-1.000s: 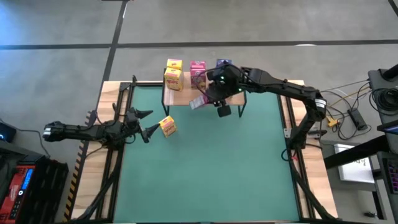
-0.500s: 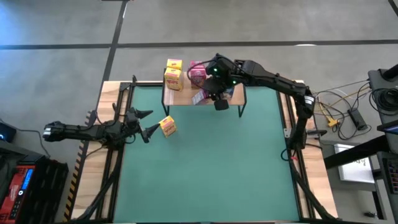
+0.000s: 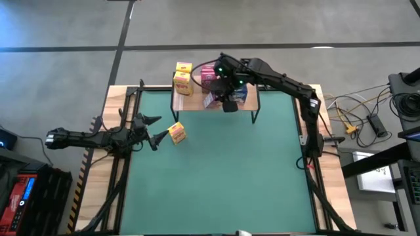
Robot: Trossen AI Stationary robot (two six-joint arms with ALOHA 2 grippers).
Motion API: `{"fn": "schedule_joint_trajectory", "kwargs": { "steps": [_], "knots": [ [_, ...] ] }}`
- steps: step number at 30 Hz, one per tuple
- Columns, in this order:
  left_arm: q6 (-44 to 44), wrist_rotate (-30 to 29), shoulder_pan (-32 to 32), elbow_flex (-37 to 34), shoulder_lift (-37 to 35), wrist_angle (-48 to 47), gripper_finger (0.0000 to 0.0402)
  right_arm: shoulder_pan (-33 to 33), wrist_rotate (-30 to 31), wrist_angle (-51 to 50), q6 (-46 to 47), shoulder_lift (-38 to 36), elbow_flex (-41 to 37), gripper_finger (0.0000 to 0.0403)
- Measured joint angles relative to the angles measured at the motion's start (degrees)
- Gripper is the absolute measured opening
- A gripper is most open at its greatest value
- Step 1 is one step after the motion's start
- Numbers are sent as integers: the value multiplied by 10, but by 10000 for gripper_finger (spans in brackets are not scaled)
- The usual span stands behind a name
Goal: Stack cereal on shelf
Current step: Put the purple cereal box on the shelf
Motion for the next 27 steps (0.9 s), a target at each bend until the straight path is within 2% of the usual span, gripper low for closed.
{"fn": "schedule_joint_trajectory", "kwargs": {
  "steps": [19, 27],
  "knots": [
    [0, 0, 0, 0, 0, 0, 387, -3, 0, 5, 3, 24, 28, 134],
    [0, 0, 0, 0, 0, 0, 387, -4, 1, 15, 2, 25, 27, 173]
  ]
}}
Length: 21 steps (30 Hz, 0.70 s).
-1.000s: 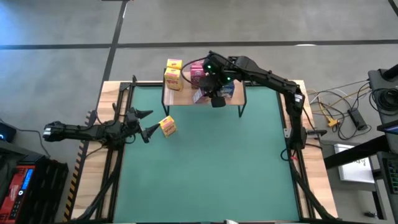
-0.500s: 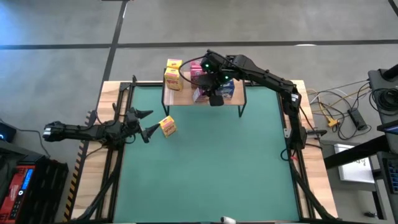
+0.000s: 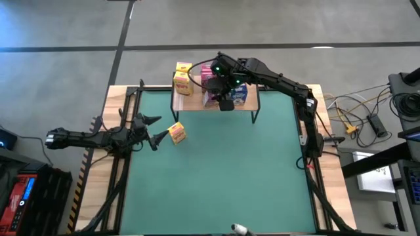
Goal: Stack cereal on shelf
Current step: Put the purple cereal box on the shelf
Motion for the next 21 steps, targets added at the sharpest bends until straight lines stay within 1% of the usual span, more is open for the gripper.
{"fn": "schedule_joint_trajectory", "kwargs": {
  "steps": [13, 17, 21],
  "knots": [
    [0, 0, 0, 0, 0, 0, 387, -1, 0, 12, 9, 0, 3, 273],
    [0, 0, 0, 0, 0, 0, 387, -1, 0, 13, 37, 0, 5, 300],
    [0, 0, 0, 0, 0, 0, 387, -5, 0, 8, 57, 0, 5, 318]
  ]
}}
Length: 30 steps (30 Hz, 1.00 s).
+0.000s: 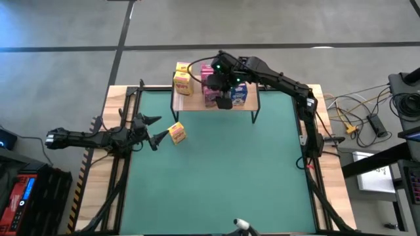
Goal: Stack cereal on shelf
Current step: Put the purple cereal box on the shelf, then put the yellow cereal box on the shelf
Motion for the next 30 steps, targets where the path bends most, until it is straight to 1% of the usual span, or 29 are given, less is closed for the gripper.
{"fn": "schedule_joint_trajectory", "kwargs": {
  "steps": [6, 14, 19, 24, 30],
  "knots": [
    [0, 0, 0, 0, 0, 0, 387, 0, 0, -7, 0, 0, 3, 336],
    [0, 0, 0, 0, 0, 0, 387, 0, 1, -8, 9, -23, 9, 358],
    [0, 0, 0, 0, 0, 0, 387, 0, 15, -33, 27, -43, 9, 359],
    [0, 0, 0, 0, 0, 0, 387, 0, 6, -85, -15, -78, 9, 359],
    [0, 0, 0, 0, 0, 0, 387, 0, -5, -120, 2, -122, 2, 359]
  ]
}}
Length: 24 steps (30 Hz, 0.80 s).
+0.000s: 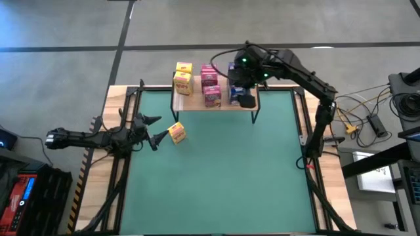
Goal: Stack cereal on shelf
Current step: Put the yellow cereal box on the shelf
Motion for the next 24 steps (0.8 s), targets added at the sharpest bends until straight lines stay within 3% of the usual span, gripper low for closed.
{"fn": "schedule_joint_trajectory", "kwargs": {
  "steps": [5, 11, 16, 24],
  "knots": [
    [0, 0, 0, 0, 0, 0, 387, 0, -13, -22, -19, -37, -32, 359],
    [0, 0, 0, 0, 0, 0, 387, 0, -26, 7, -43, -107, -128, 359],
    [0, 0, 0, 0, 0, 0, 387, 1, -32, 76, -39, -193, -260, 359],
    [0, 0, 0, 0, 0, 0, 387, 2, -91, 238, -39, -364, -521, 359]
  ]
}}
